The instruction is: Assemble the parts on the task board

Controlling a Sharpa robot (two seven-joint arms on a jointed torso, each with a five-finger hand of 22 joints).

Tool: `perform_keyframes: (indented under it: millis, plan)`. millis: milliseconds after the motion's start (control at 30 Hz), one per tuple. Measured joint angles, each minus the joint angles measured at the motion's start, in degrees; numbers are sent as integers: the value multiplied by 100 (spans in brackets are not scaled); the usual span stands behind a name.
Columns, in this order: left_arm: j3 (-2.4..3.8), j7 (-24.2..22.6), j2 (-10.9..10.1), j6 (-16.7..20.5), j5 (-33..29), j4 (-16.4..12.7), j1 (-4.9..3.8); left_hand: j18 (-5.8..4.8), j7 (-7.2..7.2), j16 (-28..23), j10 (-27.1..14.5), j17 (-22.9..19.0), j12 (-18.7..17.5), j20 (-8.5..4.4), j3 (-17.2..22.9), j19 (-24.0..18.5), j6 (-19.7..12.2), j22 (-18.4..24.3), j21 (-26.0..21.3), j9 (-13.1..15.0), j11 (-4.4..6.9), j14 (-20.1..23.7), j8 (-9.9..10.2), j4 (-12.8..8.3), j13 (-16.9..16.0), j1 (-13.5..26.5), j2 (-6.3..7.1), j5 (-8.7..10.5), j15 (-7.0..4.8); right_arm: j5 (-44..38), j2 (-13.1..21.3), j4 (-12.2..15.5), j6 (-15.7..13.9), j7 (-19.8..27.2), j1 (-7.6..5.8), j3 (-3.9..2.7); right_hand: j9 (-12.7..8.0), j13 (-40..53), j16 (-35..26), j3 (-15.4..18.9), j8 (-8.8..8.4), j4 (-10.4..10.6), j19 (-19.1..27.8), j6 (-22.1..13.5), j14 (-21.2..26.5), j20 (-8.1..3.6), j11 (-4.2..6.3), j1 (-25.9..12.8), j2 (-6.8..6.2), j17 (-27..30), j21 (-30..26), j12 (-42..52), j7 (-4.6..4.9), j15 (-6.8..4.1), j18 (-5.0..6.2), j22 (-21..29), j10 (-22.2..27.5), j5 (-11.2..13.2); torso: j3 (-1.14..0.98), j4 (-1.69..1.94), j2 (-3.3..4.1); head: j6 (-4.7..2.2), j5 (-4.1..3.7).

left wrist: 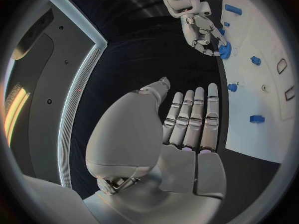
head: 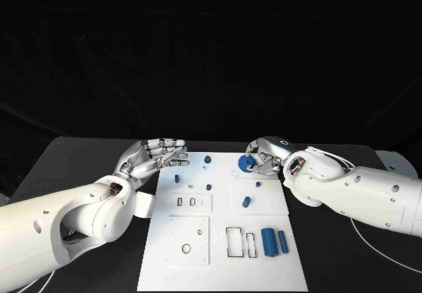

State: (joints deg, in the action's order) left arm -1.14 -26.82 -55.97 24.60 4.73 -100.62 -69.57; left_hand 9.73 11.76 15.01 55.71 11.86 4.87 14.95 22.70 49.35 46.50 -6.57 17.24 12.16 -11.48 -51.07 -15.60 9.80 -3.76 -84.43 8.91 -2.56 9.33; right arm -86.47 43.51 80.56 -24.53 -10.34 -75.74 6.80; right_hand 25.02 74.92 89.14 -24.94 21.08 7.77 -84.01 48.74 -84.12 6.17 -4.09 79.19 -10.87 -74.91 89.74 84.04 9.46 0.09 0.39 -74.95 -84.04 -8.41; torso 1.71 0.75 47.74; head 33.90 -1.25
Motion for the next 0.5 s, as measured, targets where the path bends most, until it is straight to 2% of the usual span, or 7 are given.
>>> perform_keyframes:
  millis: [167, 200, 367, 500]
  plan:
    - [0, 5, 1, -4, 0, 6, 0, 0, 0, 0, 0, 7, -26, 0, 0, 0, 0, 6, 0, -5, 0, 0, 20, 0, 0, 21, 21, 0, 0, -138, 55, 206, -180, -68, 30, 17, 41, 0, 0, -20, 3, 18, 0, 76, 0, 0, 0, -50, -32, 0, 0, 38, -61, 0, 0, 0, 0, 14, 0, 0, -1, -20, 13]
    - [0, 6, 2, -5, 0, 7, 0, 0, 0, 0, 0, 7, -26, 0, 0, 0, 0, 6, 0, -5, 0, 0, 20, 0, 0, 21, 21, 0, 0, -161, 63, 262, -212, -81, 31, 16, 41, 0, 0, -22, 3, 21, 0, 115, 0, 0, 0, -86, -38, 0, 0, 38, -100, 0, 0, 0, 0, 14, 0, 0, -2, -25, 17]
    - [0, 9, 5, -9, 0, 14, 0, 0, 0, 0, 0, 7, -26, 0, 0, 0, 0, 6, 0, -5, 0, 0, 20, 0, 0, 21, 21, 0, 0, -306, 49, 586, -372, -154, 4, -1, 42, 0, 22, -39, 1, 38, 0, 127, 21, 0, 37, -110, -14, 1, 0, 38, -113, -21, 0, 1, 5, -6, 4, 1, -4, -44, 26]
    - [0, 10, 11, -12, -1, 24, 0, 0, 0, 0, 0, 7, -26, 0, 0, 0, 0, 6, 0, -5, 0, 0, 20, 0, 0, 21, 21, 0, 0, -467, -114, 738, -505, -228, -26, -8, 42, -1, 22, -68, -1, 41, 0, 127, 21, 0, 41, -140, -15, 0, 0, 38, -113, -21, 0, 1, 1, -36, 7, 3, -4, -55, 35]
